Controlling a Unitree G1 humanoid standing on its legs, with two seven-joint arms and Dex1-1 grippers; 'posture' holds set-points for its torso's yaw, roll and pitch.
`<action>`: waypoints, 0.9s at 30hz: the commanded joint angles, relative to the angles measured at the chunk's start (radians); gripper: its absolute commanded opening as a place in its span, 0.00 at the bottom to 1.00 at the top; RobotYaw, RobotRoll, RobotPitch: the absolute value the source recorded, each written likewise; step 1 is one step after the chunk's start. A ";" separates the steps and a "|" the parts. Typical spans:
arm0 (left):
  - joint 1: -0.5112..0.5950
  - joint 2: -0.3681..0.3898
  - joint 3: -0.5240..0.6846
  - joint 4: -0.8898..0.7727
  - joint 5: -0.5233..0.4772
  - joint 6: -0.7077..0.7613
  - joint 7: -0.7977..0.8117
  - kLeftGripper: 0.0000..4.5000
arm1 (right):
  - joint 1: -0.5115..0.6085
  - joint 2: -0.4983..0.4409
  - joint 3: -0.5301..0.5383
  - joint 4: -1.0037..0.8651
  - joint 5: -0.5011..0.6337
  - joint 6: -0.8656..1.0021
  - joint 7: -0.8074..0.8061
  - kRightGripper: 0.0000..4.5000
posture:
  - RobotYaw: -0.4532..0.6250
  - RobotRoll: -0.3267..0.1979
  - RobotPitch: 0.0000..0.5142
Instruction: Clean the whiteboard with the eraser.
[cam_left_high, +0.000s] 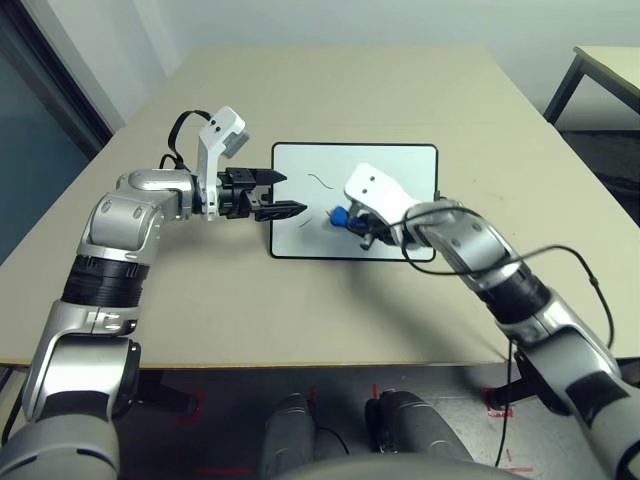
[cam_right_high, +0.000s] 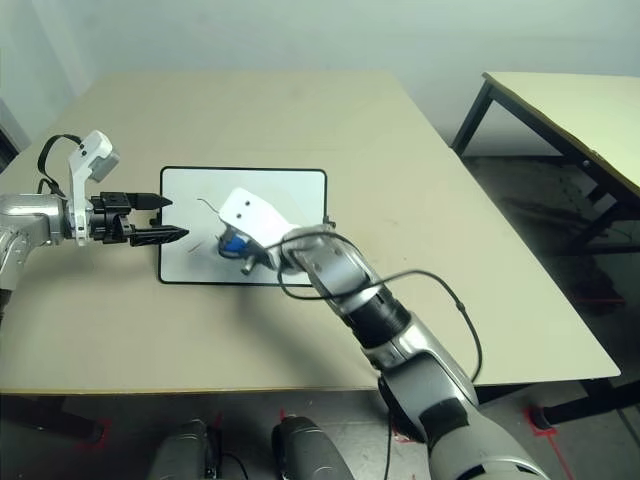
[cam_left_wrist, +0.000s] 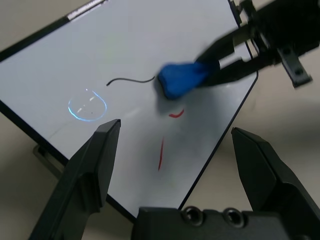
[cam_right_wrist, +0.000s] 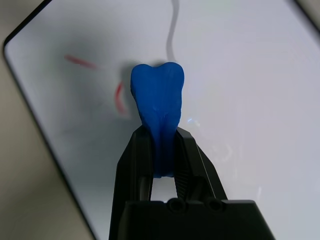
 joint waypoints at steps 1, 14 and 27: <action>0.026 0.024 -0.016 -0.029 0.006 0.022 -0.011 1.00 | 0.027 0.002 0.030 -0.019 -0.008 0.040 0.031 0.13 | 0.32 0.62 0.13; 0.043 0.050 -0.030 -0.053 0.007 0.054 -0.028 1.00 | 0.032 -0.029 0.062 -0.031 -0.043 0.069 0.053 0.13 | 0.32 0.62 0.13; 0.056 0.049 -0.031 -0.068 0.002 0.058 -0.025 1.00 | -0.019 0.003 0.095 -0.130 -0.025 0.212 0.095 0.13 | 0.32 0.62 0.13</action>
